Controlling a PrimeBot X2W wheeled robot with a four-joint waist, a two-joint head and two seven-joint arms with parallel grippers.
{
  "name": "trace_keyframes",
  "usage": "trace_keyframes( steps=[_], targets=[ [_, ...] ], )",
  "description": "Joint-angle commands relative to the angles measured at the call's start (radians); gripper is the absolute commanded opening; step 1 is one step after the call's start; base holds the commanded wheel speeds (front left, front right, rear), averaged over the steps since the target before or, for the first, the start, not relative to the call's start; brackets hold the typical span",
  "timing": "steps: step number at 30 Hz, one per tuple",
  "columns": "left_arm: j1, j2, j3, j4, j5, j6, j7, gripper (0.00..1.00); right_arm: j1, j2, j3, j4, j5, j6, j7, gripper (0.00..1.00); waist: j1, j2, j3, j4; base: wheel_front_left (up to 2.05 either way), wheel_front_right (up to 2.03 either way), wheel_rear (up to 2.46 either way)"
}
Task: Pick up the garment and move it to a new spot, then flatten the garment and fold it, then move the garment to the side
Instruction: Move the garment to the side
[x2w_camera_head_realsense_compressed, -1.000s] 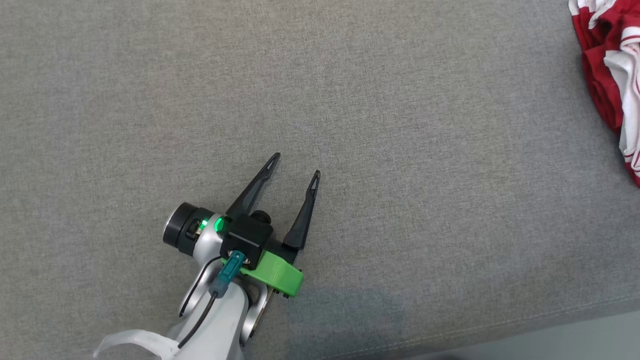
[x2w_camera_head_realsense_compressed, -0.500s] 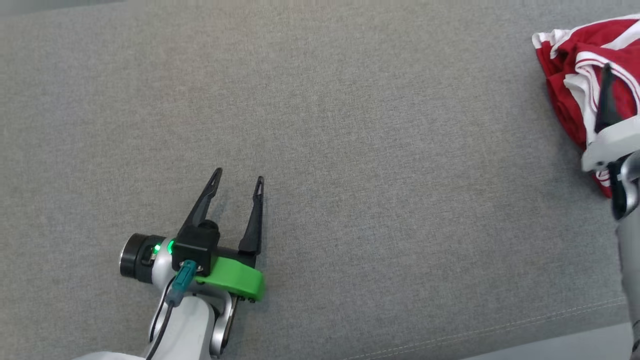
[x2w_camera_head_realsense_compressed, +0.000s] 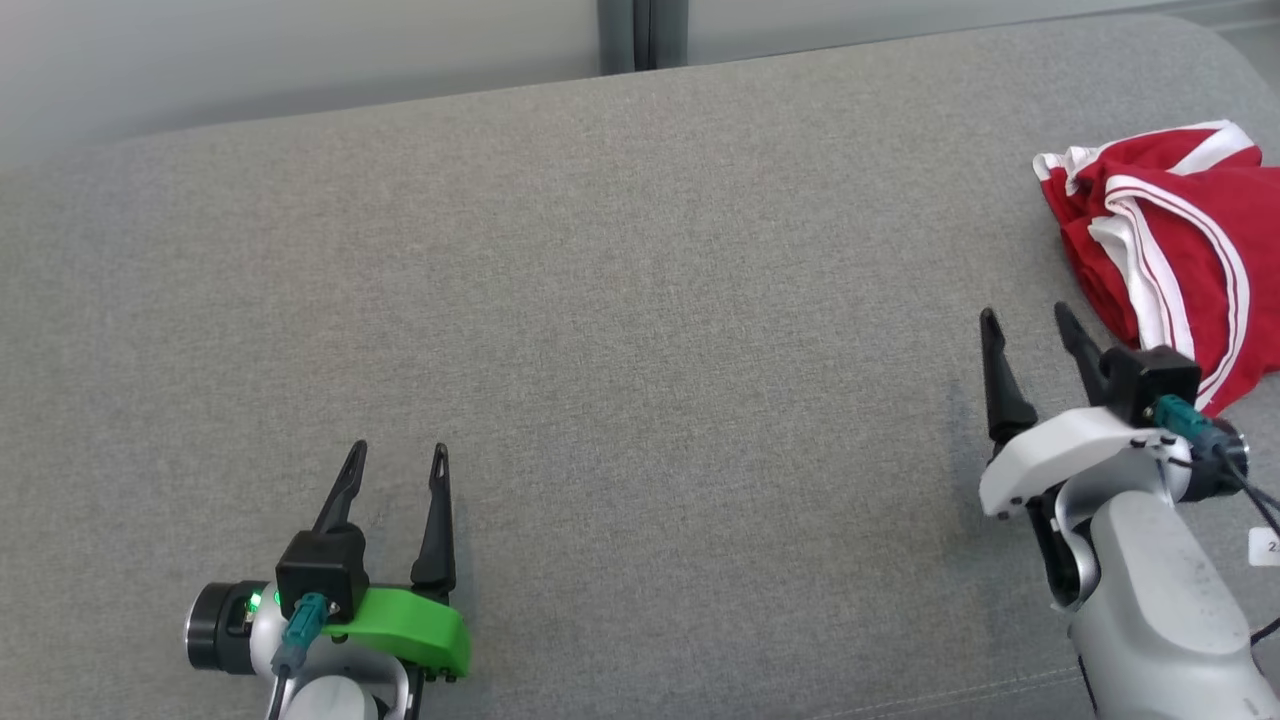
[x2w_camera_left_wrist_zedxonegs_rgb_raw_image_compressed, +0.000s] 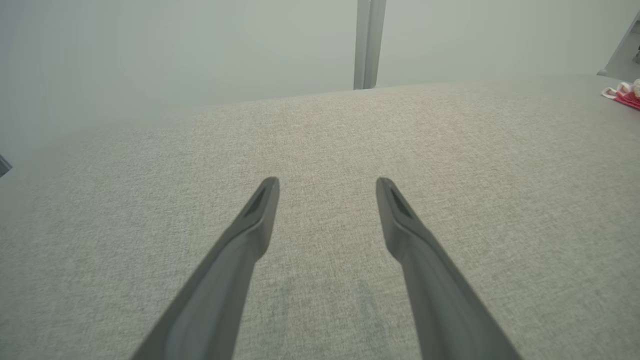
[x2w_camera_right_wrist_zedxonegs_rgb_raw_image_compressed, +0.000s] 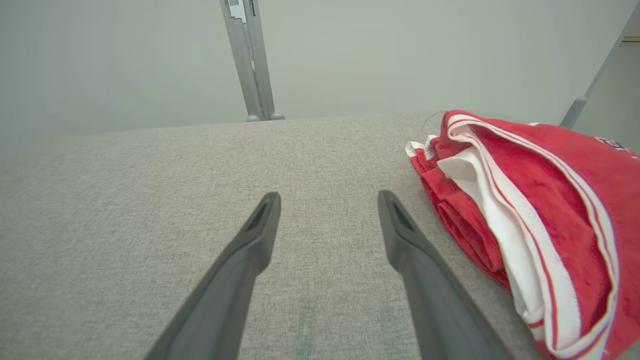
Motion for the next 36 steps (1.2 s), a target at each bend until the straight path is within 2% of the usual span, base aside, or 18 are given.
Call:
trace_keyframes(
  steps=[1,7,17,25,36],
  targets=[
    [0.018,0.003,0.007,0.0,0.002,0.0,0.0,1.0,0.026,0.007,0.007,-0.008,0.011,-0.001,-0.002,1.0,0.0001,0.0,-0.042,0.025,0.0,0.0,0.0],
    [0.058,0.003,0.032,0.016,-0.005,-0.005,0.0,1.0,0.097,0.034,0.062,-0.023,0.015,-0.001,-0.002,1.0,0.0001,0.0,-0.102,0.052,0.0,0.0,0.0],
    [0.114,0.003,0.084,0.046,-0.007,-0.003,0.0,1.0,0.159,0.057,0.082,-0.021,0.014,-0.001,-0.002,1.0,0.0001,0.0,-0.163,0.087,0.0,0.0,0.0],
    [0.123,0.003,0.119,0.053,-0.019,-0.011,0.0,1.0,0.186,0.06,0.088,-0.024,-0.014,-0.001,-0.002,1.0,0.0001,0.0,-0.189,0.09,0.0,0.0,0.0],
    [0.096,0.003,0.132,0.093,-0.02,-0.023,0.0,1.0,0.228,0.067,0.068,-0.105,-0.111,-0.001,-0.002,1.0,0.0001,0.0,-0.207,0.079,0.0,0.0,0.0]
  ],
)
